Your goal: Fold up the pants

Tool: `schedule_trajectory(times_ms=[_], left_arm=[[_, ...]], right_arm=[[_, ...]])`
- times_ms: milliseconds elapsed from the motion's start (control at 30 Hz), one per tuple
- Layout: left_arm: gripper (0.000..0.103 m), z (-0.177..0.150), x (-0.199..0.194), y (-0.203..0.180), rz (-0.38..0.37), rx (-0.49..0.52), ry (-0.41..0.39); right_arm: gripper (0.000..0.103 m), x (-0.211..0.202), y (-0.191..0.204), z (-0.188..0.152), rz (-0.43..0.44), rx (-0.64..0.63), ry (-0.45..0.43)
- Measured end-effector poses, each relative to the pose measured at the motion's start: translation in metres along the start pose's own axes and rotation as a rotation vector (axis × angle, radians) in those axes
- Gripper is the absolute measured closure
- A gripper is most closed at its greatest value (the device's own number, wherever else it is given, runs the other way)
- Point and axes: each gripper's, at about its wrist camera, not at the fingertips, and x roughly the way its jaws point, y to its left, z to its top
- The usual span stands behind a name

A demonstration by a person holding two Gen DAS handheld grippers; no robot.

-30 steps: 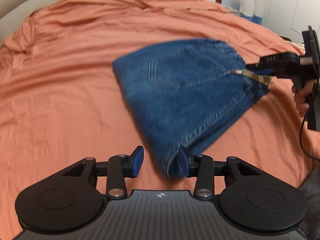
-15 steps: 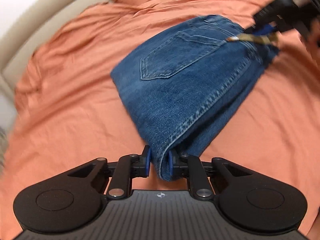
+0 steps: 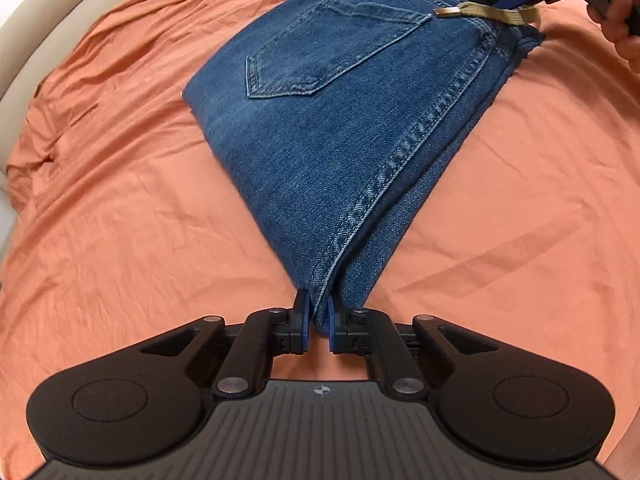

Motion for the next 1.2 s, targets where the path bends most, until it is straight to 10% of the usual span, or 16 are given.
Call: schedule_trajectory(times_ms=[533, 733, 967, 1200], left_arm=[[0.094, -0.009, -0.016, 0.008, -0.058, -0.064, 0.052], [0.087, -0.01, -0.04, 0.052, -0.1, -0.297, -0.069], [0.073, 0.01, -0.025, 0.118, -0.189, -0.642, -0.224], [0.035, 0.023, 0.028, 0.157, -0.345, -0.846, -0.225]], right_arm=[[0.078, -0.012, 0.01, -0.006, -0.043, -0.101, 0.008], [0.055, -0.037, 0.008, -0.008, -0.052, -0.112, 0.061], [0.036, -0.063, -0.035, 0.011, 0.164, 0.094, -0.092], [0.027, -0.025, -0.077, 0.041, 0.258, 0.242, -0.016]])
